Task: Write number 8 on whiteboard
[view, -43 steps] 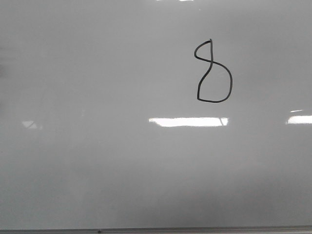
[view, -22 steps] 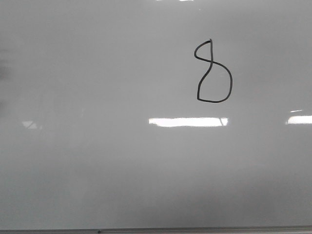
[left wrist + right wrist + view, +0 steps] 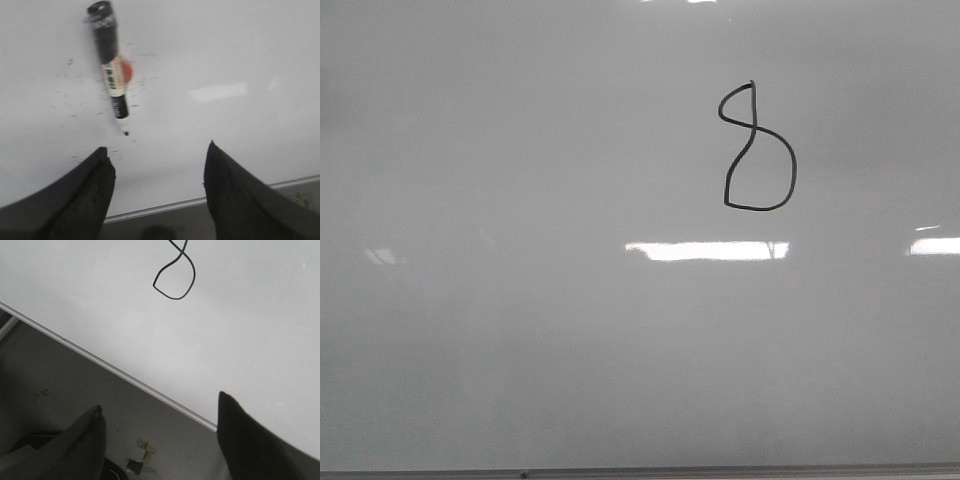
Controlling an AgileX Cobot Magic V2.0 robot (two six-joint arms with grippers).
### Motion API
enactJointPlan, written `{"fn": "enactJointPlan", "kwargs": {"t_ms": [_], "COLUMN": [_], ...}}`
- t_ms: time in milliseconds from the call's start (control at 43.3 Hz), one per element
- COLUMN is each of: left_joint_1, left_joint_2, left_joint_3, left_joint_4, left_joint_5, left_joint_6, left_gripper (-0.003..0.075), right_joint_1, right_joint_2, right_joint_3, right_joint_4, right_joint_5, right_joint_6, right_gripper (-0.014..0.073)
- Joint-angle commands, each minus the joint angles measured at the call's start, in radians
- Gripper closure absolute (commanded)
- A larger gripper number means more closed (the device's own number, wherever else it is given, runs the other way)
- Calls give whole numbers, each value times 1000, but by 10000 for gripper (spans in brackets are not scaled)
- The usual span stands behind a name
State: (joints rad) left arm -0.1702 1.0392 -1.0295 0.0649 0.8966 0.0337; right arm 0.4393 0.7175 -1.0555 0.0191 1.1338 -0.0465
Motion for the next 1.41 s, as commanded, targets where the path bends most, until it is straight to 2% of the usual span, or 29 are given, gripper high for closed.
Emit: {"fn": "enactJointPlan", "kwargs": {"t_ms": [0, 115, 300, 762, 831, 877, 992, 1108, 1246, 1385], "left_joint_1": [-40, -74, -85, -85, -85, -85, -85, -85, -85, -85], "left_joint_2": [-116, -220, -333, -351, -351, -351, -351, -351, -351, -351], "left_joint_3": [-23, 15, 92, 144, 144, 144, 144, 144, 144, 144], "left_joint_4": [-137, -235, -249, -249, -249, -249, -249, -249, -249, -249], "left_joint_5": [-2, -4, -2, -2, -2, -2, -2, -2, -12, -38], "left_joint_6": [104, 136, 136, 136, 136, 136, 136, 136, 136, 136], "left_gripper": [321, 321, 321, 321, 339, 379, 509, 623, 731, 741], "right_joint_1": [-6, -6, -6, -6, -6, -6, -6, -6, -6, -6], "right_joint_2": [-37, -92, -153, -157, -157, -157, -157, -157, -157, -157], "right_joint_3": [-4, 44, 116, 135, 135, 135, 135, 135, 135, 135], "right_joint_4": [-9, -9, -10, -68, -68, -68, -68, -68, -68, -67], "right_joint_5": [-64, -73, -116, -101, -94, -90, -90, -90, -90, -77], "right_joint_6": [2, 2, 2, 52, 52, 52, 52, 47, 47, 47], "right_gripper": [97, 97, 97, 99, 151, 222, 440, 596, 704, 700]}}
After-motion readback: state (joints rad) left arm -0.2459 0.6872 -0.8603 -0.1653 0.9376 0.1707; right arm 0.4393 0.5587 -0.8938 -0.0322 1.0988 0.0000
